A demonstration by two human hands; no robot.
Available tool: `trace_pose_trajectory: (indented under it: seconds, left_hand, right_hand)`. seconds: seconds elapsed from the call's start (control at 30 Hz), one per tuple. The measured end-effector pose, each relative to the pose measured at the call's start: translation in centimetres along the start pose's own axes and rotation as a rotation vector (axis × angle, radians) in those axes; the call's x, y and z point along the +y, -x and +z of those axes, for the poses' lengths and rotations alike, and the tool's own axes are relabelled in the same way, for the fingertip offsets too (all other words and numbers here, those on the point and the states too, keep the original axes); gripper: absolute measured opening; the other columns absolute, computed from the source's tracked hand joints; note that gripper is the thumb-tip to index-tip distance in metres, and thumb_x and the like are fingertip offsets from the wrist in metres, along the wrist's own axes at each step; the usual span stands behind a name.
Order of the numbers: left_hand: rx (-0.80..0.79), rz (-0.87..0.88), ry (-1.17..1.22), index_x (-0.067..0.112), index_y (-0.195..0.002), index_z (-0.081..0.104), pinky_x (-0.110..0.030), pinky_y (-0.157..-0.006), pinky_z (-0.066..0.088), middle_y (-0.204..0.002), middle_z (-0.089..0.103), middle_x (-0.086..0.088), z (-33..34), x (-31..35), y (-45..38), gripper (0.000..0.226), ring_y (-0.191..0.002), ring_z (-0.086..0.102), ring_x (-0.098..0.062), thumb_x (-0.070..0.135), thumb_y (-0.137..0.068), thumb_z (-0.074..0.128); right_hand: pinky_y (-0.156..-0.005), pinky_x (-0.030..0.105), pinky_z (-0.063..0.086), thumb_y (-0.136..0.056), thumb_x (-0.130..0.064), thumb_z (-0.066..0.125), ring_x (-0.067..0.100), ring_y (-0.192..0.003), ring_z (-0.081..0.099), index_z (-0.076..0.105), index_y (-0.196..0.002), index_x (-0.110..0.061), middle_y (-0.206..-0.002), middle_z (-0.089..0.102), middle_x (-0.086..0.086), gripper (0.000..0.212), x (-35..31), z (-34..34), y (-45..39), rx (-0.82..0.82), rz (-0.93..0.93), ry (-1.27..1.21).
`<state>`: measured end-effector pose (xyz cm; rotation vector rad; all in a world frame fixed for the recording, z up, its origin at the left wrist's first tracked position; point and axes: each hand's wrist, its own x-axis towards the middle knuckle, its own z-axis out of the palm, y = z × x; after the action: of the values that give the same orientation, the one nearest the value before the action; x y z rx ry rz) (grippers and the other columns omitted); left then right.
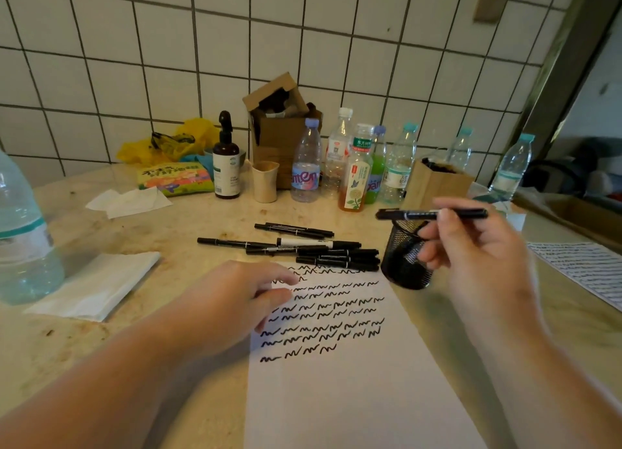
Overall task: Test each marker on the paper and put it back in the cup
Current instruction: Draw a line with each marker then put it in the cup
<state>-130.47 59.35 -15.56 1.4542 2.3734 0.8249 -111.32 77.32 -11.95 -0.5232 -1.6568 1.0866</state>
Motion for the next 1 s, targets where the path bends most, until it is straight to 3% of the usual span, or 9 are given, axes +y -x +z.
trace_pose_trajectory:
  seconds: [0.1, 0.23, 0.33, 0.43, 0.5, 0.57, 0.7, 0.83, 1.0]
  left_hand:
    - [-0.033, -0.006, -0.059, 0.057, -0.112, 0.058, -0.021, -0.065, 0.053, -0.068, 0.072, 0.017, 0.2, 0.0, 0.0, 0.019, -0.057, 0.063, -0.002, 0.045, -0.098, 0.051]
    - [-0.039, -0.003, -0.114, 0.060, -0.099, 0.059, -0.028, -0.057, 0.048, -0.062, 0.069, 0.013, 0.6, -0.5, -0.1, 0.019, -0.051, 0.056, -0.012, 0.042, -0.099, 0.052]
    - [-0.026, -0.018, -0.123, 0.061, -0.090, 0.058, -0.023, -0.054, 0.039, -0.060, 0.066, 0.009, 0.8, -0.6, -0.1, 0.023, -0.046, 0.045, -0.006, 0.040, -0.098, 0.054]
    - [-0.035, -0.026, -0.133, 0.061, -0.091, 0.058, -0.028, -0.056, 0.048, -0.070, 0.071, 0.009, 0.9, -0.4, 0.0, 0.023, -0.051, 0.056, -0.012, 0.040, -0.098, 0.054]
    - [-0.032, -0.026, -0.123, 0.060, -0.091, 0.059, -0.033, -0.062, 0.053, -0.071, 0.071, 0.009, 0.8, -0.2, 0.0, 0.023, -0.061, 0.064, -0.018, 0.039, -0.098, 0.054]
    - [-0.025, -0.015, -0.121, 0.060, -0.089, 0.060, -0.028, -0.058, 0.050, -0.072, 0.070, 0.010, 0.7, -0.2, 0.0, 0.024, -0.064, 0.064, -0.017, 0.038, -0.098, 0.054]
    - [-0.044, -0.013, -0.123, 0.059, -0.089, 0.060, -0.027, -0.063, 0.052, -0.075, 0.071, 0.014, 0.8, 0.0, -0.1, 0.024, -0.069, 0.064, -0.011, 0.037, -0.098, 0.055]
    - [-0.060, -0.001, -0.109, 0.055, -0.095, 0.063, -0.023, -0.065, 0.052, -0.074, 0.069, 0.015, 0.5, 0.1, -0.1, 0.019, -0.072, 0.064, -0.002, 0.038, -0.097, 0.055]
    - [-0.053, 0.041, -0.163, 0.053, -0.097, 0.066, -0.012, -0.057, 0.041, -0.071, 0.062, 0.028, 0.4, 0.2, -0.1, 0.012, -0.075, 0.057, 0.013, 0.046, -0.096, 0.056]
  right_hand:
    - [-0.061, 0.024, 0.055, -0.103, -0.018, 0.050, 0.007, -0.065, 0.065, 0.064, -0.116, -0.023, -0.089, 0.069, 0.003, 0.019, 0.2, -1.4, -2.1, 0.128, -0.064, 0.167]
    - [-0.059, 0.024, 0.055, -0.102, -0.031, 0.053, 0.000, -0.056, 0.063, 0.066, -0.107, -0.026, -0.079, 0.070, -0.003, 0.015, 0.5, -2.0, -4.3, 0.085, 0.022, 0.379]
    - [-0.071, 0.042, 0.061, -0.100, -0.038, 0.054, 0.010, -0.063, 0.068, 0.067, -0.104, -0.028, -0.078, 0.072, -0.004, 0.017, 1.0, -1.8, -5.4, 0.002, 0.099, 0.467]
    - [-0.077, 0.052, 0.060, -0.098, -0.037, 0.058, 0.016, -0.070, 0.071, 0.061, -0.111, -0.037, -0.079, 0.073, -0.002, 0.014, 1.1, -1.7, -5.5, -0.012, 0.074, 0.435]
    - [-0.072, 0.044, 0.060, -0.098, -0.032, 0.059, 0.015, -0.069, 0.070, 0.059, -0.120, -0.034, -0.080, 0.071, 0.000, 0.022, 0.8, -1.5, -5.0, 0.016, 0.020, 0.402]
    - [-0.060, 0.022, 0.053, -0.098, -0.025, 0.060, 0.006, -0.063, 0.064, 0.062, -0.117, -0.030, -0.079, 0.068, -0.002, 0.020, 0.5, -1.0, -4.1, -0.001, -0.074, 0.371]
    - [-0.060, 0.010, 0.045, -0.097, -0.023, 0.063, -0.003, -0.066, 0.060, 0.070, -0.102, -0.030, -0.077, 0.064, -0.015, 0.012, 0.9, 1.2, -2.7, -0.297, -0.165, 0.499]
    - [-0.079, 0.022, 0.042, -0.097, -0.022, 0.062, 0.008, -0.095, 0.059, 0.070, -0.116, -0.026, -0.101, 0.060, -0.014, 0.021, 3.3, 3.7, -3.2, -0.606, -0.101, 0.845]
    - [-0.100, 0.029, 0.039, -0.097, -0.010, 0.055, 0.018, -0.122, 0.047, 0.059, -0.133, -0.026, -0.124, 0.057, -0.004, 0.039, 6.0, 5.6, -3.4, -0.740, -0.148, 1.127]
